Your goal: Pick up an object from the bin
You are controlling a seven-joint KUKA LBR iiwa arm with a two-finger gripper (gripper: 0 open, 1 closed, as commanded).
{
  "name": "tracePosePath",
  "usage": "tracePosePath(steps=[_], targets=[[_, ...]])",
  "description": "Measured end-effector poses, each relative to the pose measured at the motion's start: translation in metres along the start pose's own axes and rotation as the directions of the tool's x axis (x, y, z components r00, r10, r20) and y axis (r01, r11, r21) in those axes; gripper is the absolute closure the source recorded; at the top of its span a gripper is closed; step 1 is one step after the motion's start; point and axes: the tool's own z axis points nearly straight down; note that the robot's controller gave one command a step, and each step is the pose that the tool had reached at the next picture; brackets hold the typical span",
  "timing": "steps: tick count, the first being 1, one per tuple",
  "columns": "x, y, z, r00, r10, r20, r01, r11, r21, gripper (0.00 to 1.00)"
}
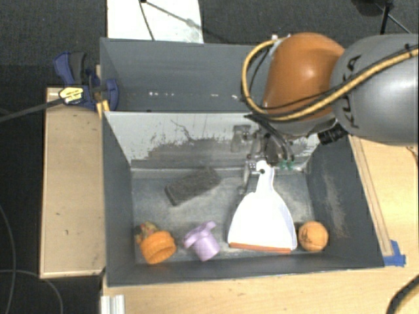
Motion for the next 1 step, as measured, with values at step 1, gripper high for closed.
tracePosePath(steps=[1], targets=[[-0.0012, -0.0004, -0.0050, 1.000, 0.001, 0.008, -0.001, 1.000, 0.000, 0.00]])
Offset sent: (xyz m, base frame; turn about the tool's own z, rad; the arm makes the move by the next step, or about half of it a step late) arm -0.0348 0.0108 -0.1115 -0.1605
